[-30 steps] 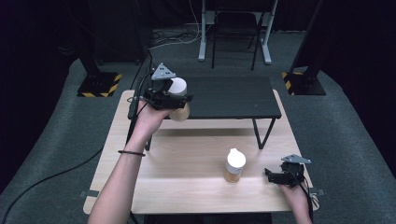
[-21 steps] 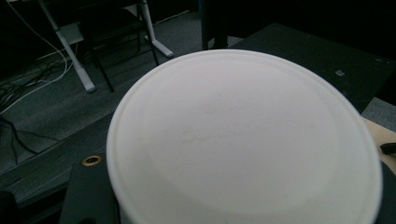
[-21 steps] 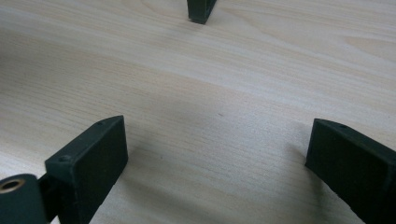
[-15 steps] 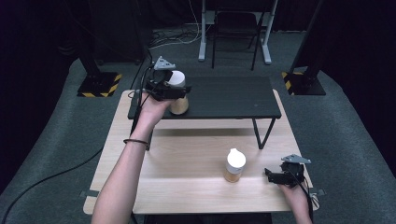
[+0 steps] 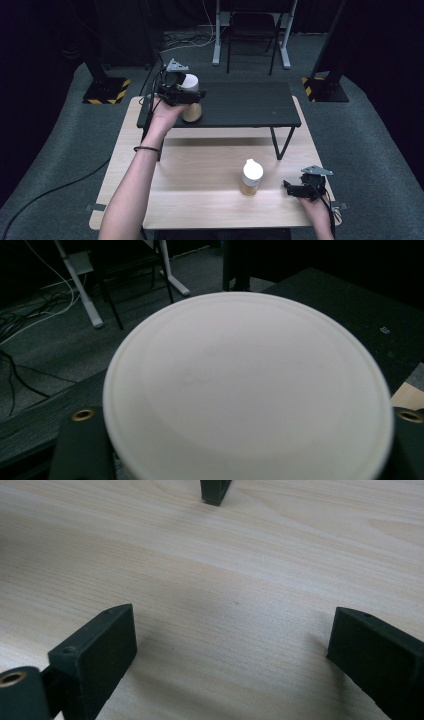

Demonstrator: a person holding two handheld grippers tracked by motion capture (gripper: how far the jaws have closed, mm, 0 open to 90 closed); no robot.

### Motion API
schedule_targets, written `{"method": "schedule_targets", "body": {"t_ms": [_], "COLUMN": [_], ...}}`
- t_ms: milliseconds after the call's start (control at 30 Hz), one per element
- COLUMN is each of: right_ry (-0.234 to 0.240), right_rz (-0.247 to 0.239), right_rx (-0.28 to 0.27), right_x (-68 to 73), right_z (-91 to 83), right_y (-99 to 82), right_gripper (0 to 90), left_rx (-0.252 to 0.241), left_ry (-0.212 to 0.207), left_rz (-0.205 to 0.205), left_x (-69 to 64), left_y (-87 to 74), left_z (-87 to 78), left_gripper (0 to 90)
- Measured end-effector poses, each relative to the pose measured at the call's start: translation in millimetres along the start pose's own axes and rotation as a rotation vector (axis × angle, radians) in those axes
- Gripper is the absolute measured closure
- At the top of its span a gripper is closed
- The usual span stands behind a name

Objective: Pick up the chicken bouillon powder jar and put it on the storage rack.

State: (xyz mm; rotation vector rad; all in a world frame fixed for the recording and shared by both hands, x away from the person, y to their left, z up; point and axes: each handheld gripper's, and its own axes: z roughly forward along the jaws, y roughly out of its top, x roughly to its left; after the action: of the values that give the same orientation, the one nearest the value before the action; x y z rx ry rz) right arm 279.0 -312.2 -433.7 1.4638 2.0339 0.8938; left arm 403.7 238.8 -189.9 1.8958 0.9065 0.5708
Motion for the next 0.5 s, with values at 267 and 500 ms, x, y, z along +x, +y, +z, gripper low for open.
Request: {"method": "schedule_targets", "body": {"t_ms": [267,500], "right_ry": [0.0,0.0], "right_rz": [0.0,0.001], "right_rx": [0.0,0.0], "right_x": [0.0,0.0], "right_z": [0.0,0.0], "right_y": [0.0,0.0], "right_gripper": [4.3,4.3], "left_rx": [-0.012,-0.019], "left_ry": [-0.024,-0.028], "left_rz": [-0.017,-0.003], "left_x": [1.2,-1.0], "left_y": [-3.4,-12.5], "left_z": [-10.5,-20.3], "left_gripper": [18.9,12.9]}}
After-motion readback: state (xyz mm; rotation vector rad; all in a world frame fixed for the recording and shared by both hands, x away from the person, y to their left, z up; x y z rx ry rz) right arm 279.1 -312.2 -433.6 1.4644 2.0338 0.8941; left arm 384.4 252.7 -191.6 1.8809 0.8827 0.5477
